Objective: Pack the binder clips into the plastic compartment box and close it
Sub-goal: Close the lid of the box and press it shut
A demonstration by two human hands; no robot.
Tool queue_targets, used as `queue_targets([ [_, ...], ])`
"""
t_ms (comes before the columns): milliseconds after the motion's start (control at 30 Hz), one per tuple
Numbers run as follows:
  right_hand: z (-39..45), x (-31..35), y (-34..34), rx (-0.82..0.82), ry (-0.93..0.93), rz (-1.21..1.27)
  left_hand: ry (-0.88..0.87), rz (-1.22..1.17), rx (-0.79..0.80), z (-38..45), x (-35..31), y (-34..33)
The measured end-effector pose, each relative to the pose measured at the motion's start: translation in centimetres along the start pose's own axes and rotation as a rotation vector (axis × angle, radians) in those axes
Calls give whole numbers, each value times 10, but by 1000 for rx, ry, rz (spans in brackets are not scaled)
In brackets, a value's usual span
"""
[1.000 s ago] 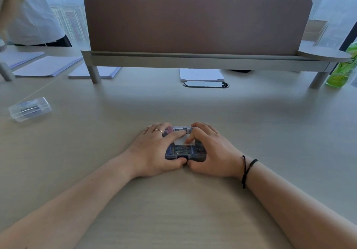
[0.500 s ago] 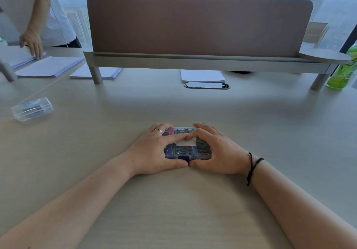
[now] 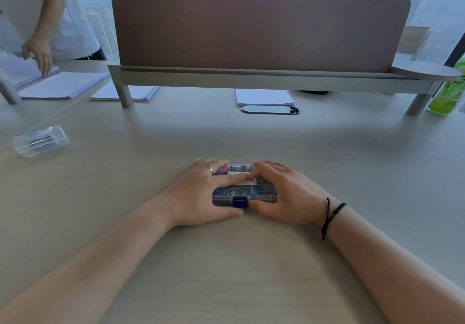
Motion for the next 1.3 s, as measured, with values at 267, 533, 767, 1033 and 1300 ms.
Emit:
queue_targets([
  [267, 2, -5, 4, -158, 9, 69, -324, 72, -385, -13, -31, 20],
  [533, -3, 8, 11, -347, 154, -44, -396, 25, -546, -21, -45, 23],
  [767, -2, 6, 10, -290, 157, -109, -518, -106, -582, -25, -44, 29],
  [1033, -1, 4, 15, -327, 123, -72, -608, -110, -586, -30, -49, 33],
  [1300, -5, -1, 7, -308, 105, -31, -487, -109, -577, -24, -47, 28],
])
Point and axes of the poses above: each hand's wrist, its own z-axis towards the middle knuckle, its own y-axis out of the back of the hand, x = y × z, the point moved 7 cm from there along z, towards the middle knuckle, and after that the axes turned 13 degrees about -z, right-handed, at the moved point
